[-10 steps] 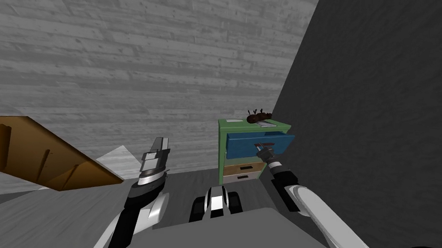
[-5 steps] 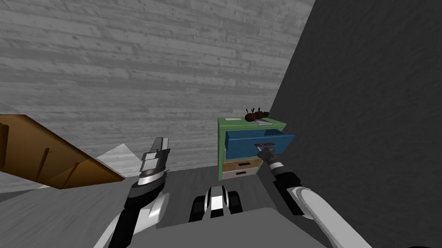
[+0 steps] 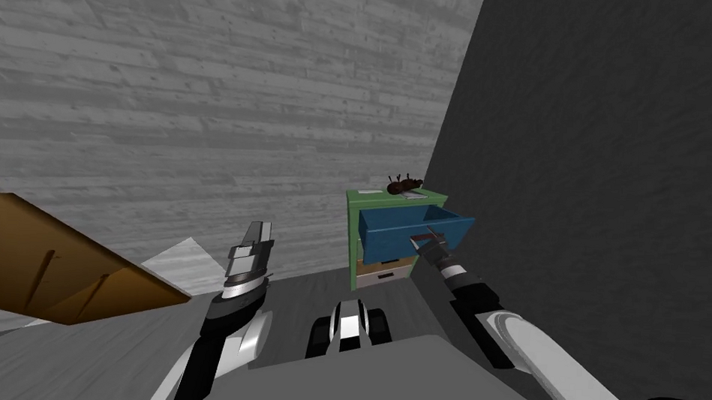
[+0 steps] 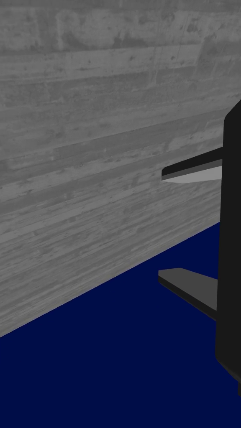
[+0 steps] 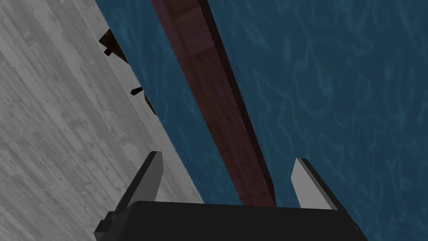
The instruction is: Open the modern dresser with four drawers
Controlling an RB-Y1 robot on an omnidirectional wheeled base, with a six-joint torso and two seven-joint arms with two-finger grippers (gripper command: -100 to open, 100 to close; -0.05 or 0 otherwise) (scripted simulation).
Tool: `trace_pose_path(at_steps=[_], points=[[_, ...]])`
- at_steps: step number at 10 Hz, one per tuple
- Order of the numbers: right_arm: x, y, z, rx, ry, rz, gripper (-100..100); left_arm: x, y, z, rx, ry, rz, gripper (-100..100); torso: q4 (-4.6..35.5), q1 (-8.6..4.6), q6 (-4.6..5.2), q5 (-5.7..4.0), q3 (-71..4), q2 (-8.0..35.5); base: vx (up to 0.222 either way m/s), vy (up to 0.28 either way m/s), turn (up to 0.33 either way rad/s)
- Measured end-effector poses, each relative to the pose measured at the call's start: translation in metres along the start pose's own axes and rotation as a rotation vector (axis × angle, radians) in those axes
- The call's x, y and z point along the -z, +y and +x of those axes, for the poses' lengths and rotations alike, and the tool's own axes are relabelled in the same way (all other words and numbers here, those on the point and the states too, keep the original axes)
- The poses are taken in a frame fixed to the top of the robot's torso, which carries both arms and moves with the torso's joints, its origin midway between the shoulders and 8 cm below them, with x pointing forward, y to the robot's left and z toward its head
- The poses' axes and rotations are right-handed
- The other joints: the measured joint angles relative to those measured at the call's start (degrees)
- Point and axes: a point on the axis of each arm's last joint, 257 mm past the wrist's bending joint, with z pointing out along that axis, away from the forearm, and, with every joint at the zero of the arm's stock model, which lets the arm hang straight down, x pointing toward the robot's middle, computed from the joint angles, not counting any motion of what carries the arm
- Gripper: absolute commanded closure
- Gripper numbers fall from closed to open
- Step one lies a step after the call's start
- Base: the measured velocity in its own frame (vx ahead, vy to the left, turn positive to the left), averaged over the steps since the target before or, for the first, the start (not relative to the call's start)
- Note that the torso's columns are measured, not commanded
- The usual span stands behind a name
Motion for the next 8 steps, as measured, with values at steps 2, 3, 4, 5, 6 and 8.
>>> trace_pose_path(at_steps=[2, 3, 4, 5, 6, 8], points=[[0.008, -0.013, -0.006, -0.001, -0.013, 0.002, -100, 0.000, 0.000, 0.000, 0.000, 0.000, 0.000, 0, 0.2, -0.23, 0.09, -0.10, 0.5, 0.7, 0.111, -0.001, -0.099], [0.014, -0.017, -0.015, 0.000, -0.027, -0.008, -100, 0.000, 0.000, 0.000, 0.000, 0.000, 0.000, 0, 0.2, -0.18, 0.09, -0.10, 0.6, 0.9, 0.066, 0.022, -0.078], [0.018, -0.020, -0.017, -0.005, -0.031, -0.013, -100, 0.000, 0.000, 0.000, 0.000, 0.000, 0.000, 0, 0.4, -0.15, 0.17, 0.02, 0.6, 1.0, 0.071, 0.015, -0.104], [0.022, -0.020, -0.022, -0.002, -0.040, -0.028, -100, 0.000, 0.000, 0.000, 0.000, 0.000, 0.000, 0, 0.4, 0.01, 0.07, 0.13, 0.6, 1.0, 0.080, 0.013, -0.092], [0.025, -0.021, -0.027, -0.004, -0.048, -0.041, -100, 0.000, 0.000, 0.000, 0.000, 0.000, 0.000, 0, 0.6, 0.15, 0.10, 0.29, 0.5, 1.0, 0.038, 0.005, -0.014], [0.026, -0.019, -0.025, -0.007, -0.044, -0.047, 0, 0.000, 0.000, 0.000, 0.000, 0.000, 0.000, 0, 0.4, 0.06, 0.09, 0.10, 0.6, 1.0, 0.008, -0.002, 0.000]])
